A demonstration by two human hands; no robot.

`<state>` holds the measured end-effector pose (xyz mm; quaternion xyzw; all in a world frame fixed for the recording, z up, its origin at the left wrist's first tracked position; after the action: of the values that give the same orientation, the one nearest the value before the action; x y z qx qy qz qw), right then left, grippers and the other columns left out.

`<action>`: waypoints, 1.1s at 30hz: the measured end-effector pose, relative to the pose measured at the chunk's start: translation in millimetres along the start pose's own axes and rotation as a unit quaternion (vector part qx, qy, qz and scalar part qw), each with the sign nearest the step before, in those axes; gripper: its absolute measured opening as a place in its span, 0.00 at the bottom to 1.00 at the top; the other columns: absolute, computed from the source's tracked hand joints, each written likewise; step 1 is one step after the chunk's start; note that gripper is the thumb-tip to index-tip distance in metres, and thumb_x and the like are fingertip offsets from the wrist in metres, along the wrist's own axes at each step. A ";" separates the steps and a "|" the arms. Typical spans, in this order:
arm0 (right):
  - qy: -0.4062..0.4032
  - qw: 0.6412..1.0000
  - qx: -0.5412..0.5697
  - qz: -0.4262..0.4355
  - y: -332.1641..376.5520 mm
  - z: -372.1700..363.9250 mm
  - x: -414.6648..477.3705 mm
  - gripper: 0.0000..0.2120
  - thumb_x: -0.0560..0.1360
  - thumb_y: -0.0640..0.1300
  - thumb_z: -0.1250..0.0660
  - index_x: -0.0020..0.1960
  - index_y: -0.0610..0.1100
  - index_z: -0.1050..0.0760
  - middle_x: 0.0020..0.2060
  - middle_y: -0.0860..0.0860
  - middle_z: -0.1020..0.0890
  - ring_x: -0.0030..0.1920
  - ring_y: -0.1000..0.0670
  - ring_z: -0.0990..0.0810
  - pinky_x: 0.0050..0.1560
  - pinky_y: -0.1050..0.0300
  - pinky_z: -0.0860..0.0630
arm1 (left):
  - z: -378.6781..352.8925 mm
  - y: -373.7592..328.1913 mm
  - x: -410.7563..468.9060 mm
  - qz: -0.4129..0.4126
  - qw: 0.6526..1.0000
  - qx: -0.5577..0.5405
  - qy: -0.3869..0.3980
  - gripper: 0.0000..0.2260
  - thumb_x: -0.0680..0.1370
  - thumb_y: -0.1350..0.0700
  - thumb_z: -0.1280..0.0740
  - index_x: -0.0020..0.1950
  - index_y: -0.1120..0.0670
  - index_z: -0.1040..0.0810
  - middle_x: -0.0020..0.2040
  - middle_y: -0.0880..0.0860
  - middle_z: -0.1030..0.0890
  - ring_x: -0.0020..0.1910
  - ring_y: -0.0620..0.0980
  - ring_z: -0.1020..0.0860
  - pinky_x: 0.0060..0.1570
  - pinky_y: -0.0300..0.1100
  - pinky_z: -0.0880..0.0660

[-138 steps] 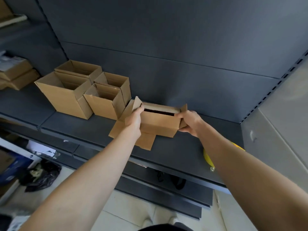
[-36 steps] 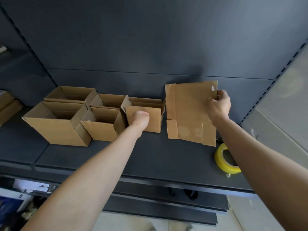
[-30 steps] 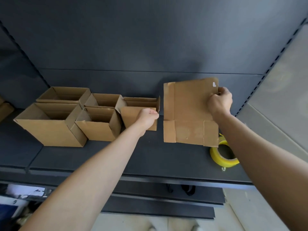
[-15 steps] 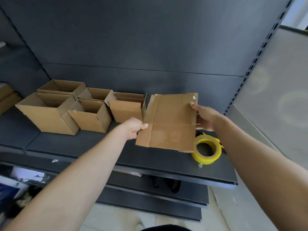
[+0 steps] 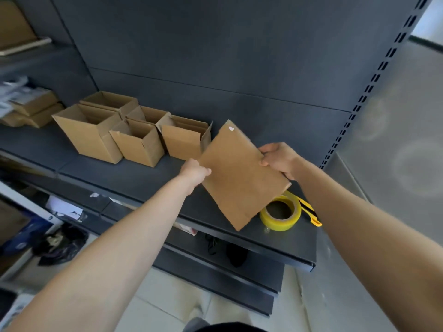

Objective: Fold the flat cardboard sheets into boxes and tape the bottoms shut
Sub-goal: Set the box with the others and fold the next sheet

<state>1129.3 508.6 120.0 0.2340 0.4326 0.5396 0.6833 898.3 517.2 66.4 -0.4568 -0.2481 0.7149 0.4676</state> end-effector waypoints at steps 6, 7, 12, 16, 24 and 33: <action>-0.011 0.980 -0.132 0.148 43.4 -25.1 -0.3 0.17 0.75 0.32 0.40 0.57 0.46 0.20 0.53 0.50 0.18 0.51 0.53 0.23 0.48 0.63 0.29 | 33.0 -24.5 4.5 -0.089 0.987 -0.120 -0.054 0.32 0.77 0.49 0.32 0.76 0.51 0.43 0.74 0.51 0.36 0.70 0.54 0.35 0.63 0.48 0.35; -0.013 0.977 -0.141 0.161 47.0 -29.0 0.2 0.17 0.75 0.32 0.40 0.58 0.46 0.20 0.54 0.50 0.18 0.51 0.53 0.23 0.48 0.63 0.29 | 36.4 -22.5 6.7 -0.082 0.987 -0.127 -0.048 0.30 0.76 0.49 0.32 0.75 0.53 0.40 0.72 0.51 0.34 0.69 0.54 0.33 0.62 0.48 0.34; 0.003 0.968 -0.202 0.151 45.8 -48.0 12.2 0.16 0.77 0.38 0.38 0.61 0.51 0.22 0.58 0.51 0.20 0.59 0.48 0.24 0.64 0.52 0.31 | 52.7 2.8 13.5 -0.041 0.987 -0.144 -0.057 0.16 0.75 0.53 0.30 0.61 0.55 0.25 0.58 0.52 0.22 0.59 0.55 0.25 0.61 0.52 0.29; -0.043 0.961 -0.264 0.067 34.7 -43.6 24.3 0.16 0.77 0.57 0.39 0.63 0.55 0.25 0.56 0.51 0.22 0.65 0.43 0.32 0.66 0.42 0.43 | 61.3 15.0 16.3 -0.035 0.984 -0.156 -0.074 0.12 0.75 0.54 0.29 0.57 0.55 0.25 0.54 0.51 0.22 0.56 0.54 0.24 0.60 0.53 0.28; -0.093 0.989 0.056 -0.103 18.0 -38.9 36.8 0.38 0.75 0.60 0.35 0.75 0.43 0.45 0.72 0.45 0.37 0.68 0.42 0.34 0.61 0.49 0.32 | 57.0 3.4 17.9 -0.034 0.983 -0.179 0.032 0.16 0.75 0.53 0.30 0.61 0.53 0.28 0.55 0.49 0.24 0.58 0.52 0.28 0.60 0.52 0.32; -0.117 0.977 0.131 -0.124 17.3 -43.7 41.3 0.38 0.76 0.52 0.33 0.75 0.40 0.51 0.70 0.44 0.35 0.67 0.42 0.33 0.52 0.52 0.34 | 56.1 -5.7 21.9 0.017 0.984 -0.175 0.025 0.20 0.78 0.47 0.35 0.67 0.53 0.30 0.58 0.51 0.27 0.64 0.56 0.30 0.67 0.60 0.37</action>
<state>1085.0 546.4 97.1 0.3273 0.4420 0.3585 0.7543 848.0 543.4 87.4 -0.5535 -0.3494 0.6568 0.3744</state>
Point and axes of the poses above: each hand's wrist, its own x-axis towards the middle knuckle, its own z-axis out of the back of the hand, y = z × x, the point moved 5 cm from there along x, towards the middle knuckle
